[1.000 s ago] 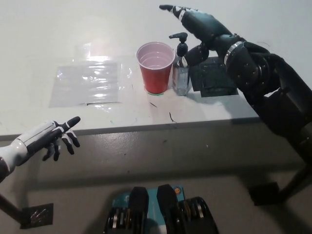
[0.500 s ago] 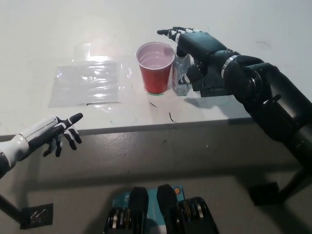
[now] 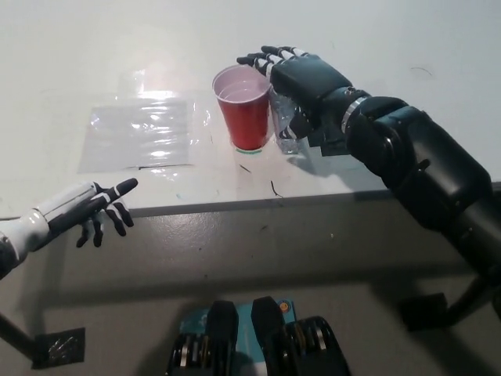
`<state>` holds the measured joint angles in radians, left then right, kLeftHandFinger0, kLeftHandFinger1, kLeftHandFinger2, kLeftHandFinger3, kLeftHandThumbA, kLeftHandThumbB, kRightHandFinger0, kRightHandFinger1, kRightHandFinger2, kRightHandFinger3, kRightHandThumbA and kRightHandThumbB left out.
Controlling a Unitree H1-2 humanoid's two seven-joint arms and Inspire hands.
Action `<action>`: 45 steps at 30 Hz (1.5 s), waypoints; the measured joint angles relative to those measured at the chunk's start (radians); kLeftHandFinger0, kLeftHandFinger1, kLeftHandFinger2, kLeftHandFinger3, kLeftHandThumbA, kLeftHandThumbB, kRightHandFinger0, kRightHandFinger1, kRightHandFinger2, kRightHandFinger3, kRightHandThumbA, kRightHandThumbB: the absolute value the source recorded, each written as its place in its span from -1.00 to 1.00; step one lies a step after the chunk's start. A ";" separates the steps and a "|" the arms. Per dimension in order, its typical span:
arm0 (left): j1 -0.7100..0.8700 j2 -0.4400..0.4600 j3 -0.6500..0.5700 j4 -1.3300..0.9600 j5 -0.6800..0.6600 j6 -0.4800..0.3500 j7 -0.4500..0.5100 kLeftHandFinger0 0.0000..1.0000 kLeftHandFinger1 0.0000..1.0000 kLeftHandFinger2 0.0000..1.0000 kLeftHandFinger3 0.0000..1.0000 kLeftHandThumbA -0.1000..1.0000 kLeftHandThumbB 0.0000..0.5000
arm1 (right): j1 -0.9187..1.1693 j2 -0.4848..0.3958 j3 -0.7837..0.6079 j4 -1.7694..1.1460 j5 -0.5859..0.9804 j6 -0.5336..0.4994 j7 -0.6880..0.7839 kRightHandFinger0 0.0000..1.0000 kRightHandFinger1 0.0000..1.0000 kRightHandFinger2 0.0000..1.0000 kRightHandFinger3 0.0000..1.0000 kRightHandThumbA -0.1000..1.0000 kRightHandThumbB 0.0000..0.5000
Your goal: The robot uses its right hand to press the hand soap kept in the middle of the table to get liquid hand soap out
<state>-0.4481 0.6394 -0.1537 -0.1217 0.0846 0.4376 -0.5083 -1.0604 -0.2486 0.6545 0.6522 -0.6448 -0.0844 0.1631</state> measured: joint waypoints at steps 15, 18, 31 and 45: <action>-0.025 0.004 0.000 0.001 0.010 0.000 -0.016 -0.68 -0.58 -0.23 0.26 1.00 -0.17 | -0.017 -0.038 0.156 -0.047 -0.248 0.038 -0.019 1.00 1.00 1.00 1.00 1.00 1.00; -0.026 0.004 0.001 0.001 0.010 0.001 -0.016 -0.69 -0.57 -0.22 0.27 1.00 -0.21 | -0.015 -0.050 0.156 -0.069 -0.272 0.051 -0.008 1.00 1.00 1.00 1.00 1.00 0.93; -0.025 0.004 0.002 0.001 0.013 -0.001 -0.016 -0.61 -0.54 -0.18 0.26 1.00 -0.18 | -0.010 -0.069 0.122 -0.096 -0.289 0.056 0.029 1.00 1.00 1.00 1.00 1.00 1.00; -0.025 0.004 0.002 0.001 0.015 -0.001 -0.016 -0.60 -0.51 -0.15 0.29 1.00 -0.20 | -0.001 -0.061 0.082 -0.086 -0.285 0.051 0.030 1.00 1.00 1.00 1.00 1.00 0.90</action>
<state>-0.4731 0.6437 -0.1515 -0.1212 0.0998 0.4369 -0.5244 -1.0610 -0.3092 0.7365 0.5661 -0.9299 -0.0329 0.1927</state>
